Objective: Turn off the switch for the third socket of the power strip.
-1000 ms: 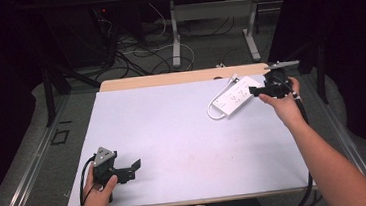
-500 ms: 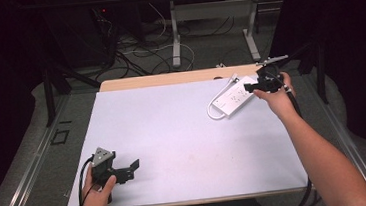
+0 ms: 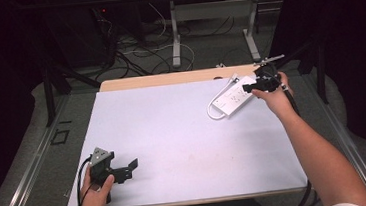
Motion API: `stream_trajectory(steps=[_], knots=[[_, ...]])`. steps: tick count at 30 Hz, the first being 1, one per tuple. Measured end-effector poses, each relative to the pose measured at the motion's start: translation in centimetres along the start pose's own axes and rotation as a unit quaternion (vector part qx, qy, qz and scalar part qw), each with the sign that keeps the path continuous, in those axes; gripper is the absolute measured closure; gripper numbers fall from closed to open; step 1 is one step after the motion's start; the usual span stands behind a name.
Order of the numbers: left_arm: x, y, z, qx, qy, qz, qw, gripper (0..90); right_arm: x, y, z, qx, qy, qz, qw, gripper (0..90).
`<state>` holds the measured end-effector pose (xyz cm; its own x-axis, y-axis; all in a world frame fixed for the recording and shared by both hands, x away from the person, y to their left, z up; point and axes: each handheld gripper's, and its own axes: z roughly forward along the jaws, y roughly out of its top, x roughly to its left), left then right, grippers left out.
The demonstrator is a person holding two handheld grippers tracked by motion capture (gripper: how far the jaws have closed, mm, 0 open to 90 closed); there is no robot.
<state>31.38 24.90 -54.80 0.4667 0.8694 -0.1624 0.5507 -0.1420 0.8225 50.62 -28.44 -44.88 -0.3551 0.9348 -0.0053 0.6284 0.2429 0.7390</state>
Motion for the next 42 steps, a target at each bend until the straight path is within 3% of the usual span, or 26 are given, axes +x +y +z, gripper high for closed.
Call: stream_trajectory(steps=[2,4,9,11,12,17,28,42], knots=[[0.0,0.0,0.0,-0.001,-0.001,-0.002,1.0,0.4,-0.3,0.1,0.4,-0.004,0.002,0.001,1.0,34.9],[0.1,0.0,-0.1,0.001,0.0,0.0,1.0,0.4,-0.5,0.1,0.8,-0.004,-0.01,-0.001,0.9999,35.4],[0.1,-0.1,-0.1,0.002,-0.001,0.0,1.0,0.4,-1.0,-0.2,2.2,0.02,-0.016,0.01,0.9996,40.3],[0.1,-0.1,-0.2,0.001,0.001,-0.001,1.0,0.4,-1.5,-0.3,2.9,0.021,-0.032,0.014,0.9992,41.6],[0.0,-0.1,-0.1,-0.003,0.003,-0.003,1.0,0.4,-1.5,-0.4,3.1,0.023,-0.027,0.025,0.999,43.9],[0.0,-0.1,-0.2,0.004,0.004,-0.001,1.0,0.4,-1.9,-0.4,3.9,0.03,-0.033,0.025,0.9987,45.6],[0.0,-0.3,-0.4,0.002,0.012,-0.002,0.9999,0.4,-2.6,0.3,5.0,-0.011,-0.054,0.019,0.9983,52.0],[-0.1,-0.4,-0.4,0.007,0.016,-0.008,0.9998,0.4,-4.1,0.5,6.9,-0.008,-0.074,0.042,0.9964,52.1]])
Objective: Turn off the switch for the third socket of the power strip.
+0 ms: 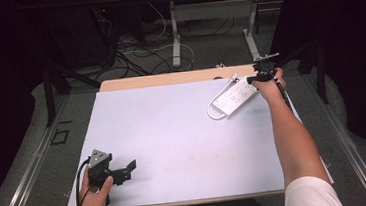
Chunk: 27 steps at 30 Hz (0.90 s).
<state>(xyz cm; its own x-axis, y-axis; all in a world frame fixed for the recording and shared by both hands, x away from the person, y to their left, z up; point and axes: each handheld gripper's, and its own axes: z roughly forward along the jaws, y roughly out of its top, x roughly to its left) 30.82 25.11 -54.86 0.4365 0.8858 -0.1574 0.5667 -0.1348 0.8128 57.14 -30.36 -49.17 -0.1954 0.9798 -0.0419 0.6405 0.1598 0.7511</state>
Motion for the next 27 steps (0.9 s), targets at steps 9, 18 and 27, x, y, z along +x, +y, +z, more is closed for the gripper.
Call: stream_trajectory(steps=[9,18,27], knots=[[0.0,-0.1,0.1,0.002,0.002,-0.004,1.0,0.4,-0.3,0.0,0.9,-0.013,0.006,-0.004,0.9999,57.2],[0.1,-0.2,-0.2,0.001,0.007,-0.01,0.9999,0.4,0.1,-0.1,2.2,-0.011,0.014,-0.007,0.9998,67.1],[0.2,-0.2,-0.2,0.001,0.009,-0.011,0.9999,0.4,0.4,-0.2,3.3,-0.018,0.017,-0.01,0.9996,80.2]])
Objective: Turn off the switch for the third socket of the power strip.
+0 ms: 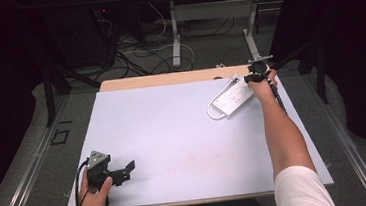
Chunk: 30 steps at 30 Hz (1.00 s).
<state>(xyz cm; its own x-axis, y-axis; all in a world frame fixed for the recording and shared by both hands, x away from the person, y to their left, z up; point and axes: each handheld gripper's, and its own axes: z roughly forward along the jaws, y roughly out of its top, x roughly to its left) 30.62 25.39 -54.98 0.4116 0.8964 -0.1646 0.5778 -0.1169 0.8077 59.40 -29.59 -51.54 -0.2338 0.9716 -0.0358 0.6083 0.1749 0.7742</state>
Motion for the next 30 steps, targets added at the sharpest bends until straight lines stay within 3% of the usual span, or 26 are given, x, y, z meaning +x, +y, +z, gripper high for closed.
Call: stream_trajectory(steps=[12,30], knots=[[0.2,-0.1,-0.1,-0.002,0.007,-0.01,0.9999,0.4,-0.3,-0.6,1.7,-0.001,-0.005,0.002,1.0,89.8],[0.2,-0.2,0.0,0.002,0.013,-0.012,0.9998,0.4,-0.4,-0.8,2.9,-0.023,-0.006,0.016,0.9996,90.0]])
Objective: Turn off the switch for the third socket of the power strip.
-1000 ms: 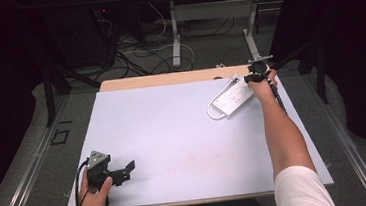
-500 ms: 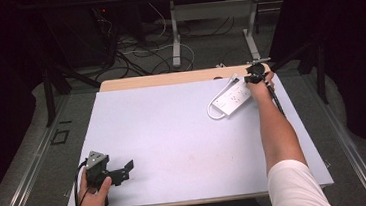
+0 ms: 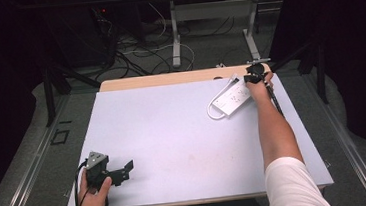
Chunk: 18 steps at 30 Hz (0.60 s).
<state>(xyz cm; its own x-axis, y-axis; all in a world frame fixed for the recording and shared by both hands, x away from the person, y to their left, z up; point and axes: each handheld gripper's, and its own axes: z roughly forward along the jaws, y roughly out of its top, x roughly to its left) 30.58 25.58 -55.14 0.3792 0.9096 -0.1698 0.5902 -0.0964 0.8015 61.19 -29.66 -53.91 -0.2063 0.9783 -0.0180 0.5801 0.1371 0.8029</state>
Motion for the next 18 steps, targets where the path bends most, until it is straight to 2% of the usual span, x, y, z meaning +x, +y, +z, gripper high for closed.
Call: stream_trajectory(steps=[8,11,15,18], knots=[[-0.08,-0.01,0.0,0.001,-0.002,0.003,1.0,0.4,-0.03,-0.09,0.11,0.002,-0.002,0.006,1.0,90.0],[-0.06,-0.03,0.03,0.001,-0.002,0.002,1.0,0.4,-0.04,-0.04,0.03,0.004,-0.001,0.002,1.0,90.0],[-0.17,-0.03,0.13,0.002,-0.003,0.002,1.0,0.4,0.37,0.03,0.13,0.001,0.011,0.007,0.9999,90.0],[-0.22,-0.01,0.1,0.003,-0.003,0.004,1.0,0.4,0.52,0.0,0.13,0.002,0.005,0.007,1.0,90.0]])
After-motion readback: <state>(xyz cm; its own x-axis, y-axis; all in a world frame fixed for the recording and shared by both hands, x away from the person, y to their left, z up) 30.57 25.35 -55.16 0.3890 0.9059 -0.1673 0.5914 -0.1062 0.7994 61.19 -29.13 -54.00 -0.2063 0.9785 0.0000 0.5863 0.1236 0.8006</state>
